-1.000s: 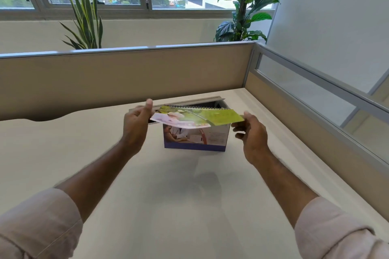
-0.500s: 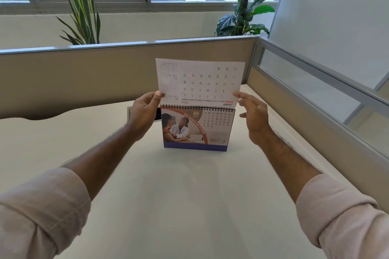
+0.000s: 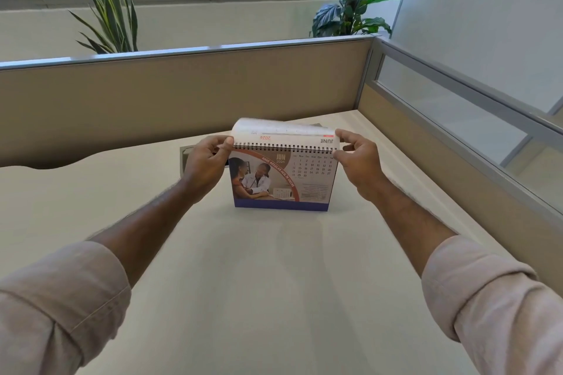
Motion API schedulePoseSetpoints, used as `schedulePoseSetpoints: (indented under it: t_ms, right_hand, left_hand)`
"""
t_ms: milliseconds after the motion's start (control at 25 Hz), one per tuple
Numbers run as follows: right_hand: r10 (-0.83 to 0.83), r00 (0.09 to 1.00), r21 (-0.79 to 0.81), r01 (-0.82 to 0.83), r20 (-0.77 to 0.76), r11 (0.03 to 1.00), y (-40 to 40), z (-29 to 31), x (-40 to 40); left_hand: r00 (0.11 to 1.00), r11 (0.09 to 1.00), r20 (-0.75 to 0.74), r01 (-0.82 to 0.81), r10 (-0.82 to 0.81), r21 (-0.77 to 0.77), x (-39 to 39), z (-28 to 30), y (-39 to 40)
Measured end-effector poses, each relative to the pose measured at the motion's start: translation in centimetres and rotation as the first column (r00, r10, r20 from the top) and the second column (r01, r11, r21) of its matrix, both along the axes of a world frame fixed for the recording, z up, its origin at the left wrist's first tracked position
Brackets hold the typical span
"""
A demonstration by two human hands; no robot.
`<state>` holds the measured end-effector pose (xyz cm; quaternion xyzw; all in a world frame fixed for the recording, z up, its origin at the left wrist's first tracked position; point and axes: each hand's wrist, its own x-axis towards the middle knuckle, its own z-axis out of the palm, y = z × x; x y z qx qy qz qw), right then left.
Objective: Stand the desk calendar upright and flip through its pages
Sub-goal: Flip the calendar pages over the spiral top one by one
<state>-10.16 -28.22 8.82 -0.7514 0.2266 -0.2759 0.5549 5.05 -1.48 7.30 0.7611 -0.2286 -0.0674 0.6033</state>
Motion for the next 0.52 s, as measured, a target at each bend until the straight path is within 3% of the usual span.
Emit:
schedulePoseSetpoints:
  t_ms: [240, 520]
  right_hand:
    - [-0.02, 0.996, -0.056, 0.015, -0.082, 0.998, -0.3, -1.3, 0.4]
    - [-0.019, 0.984, -0.096, 0.002, -0.177, 0.995, -0.2, -2.3, 0.5]
  left_hand:
    - [0.964, 0.97, 0.236, -0.168, 0.124, 0.178, 0.5, -0.5, -0.1]
    - [0.964, 0.954, 0.24, -0.174, 0.114, 0.244, 0.6, -1.2, -0.9]
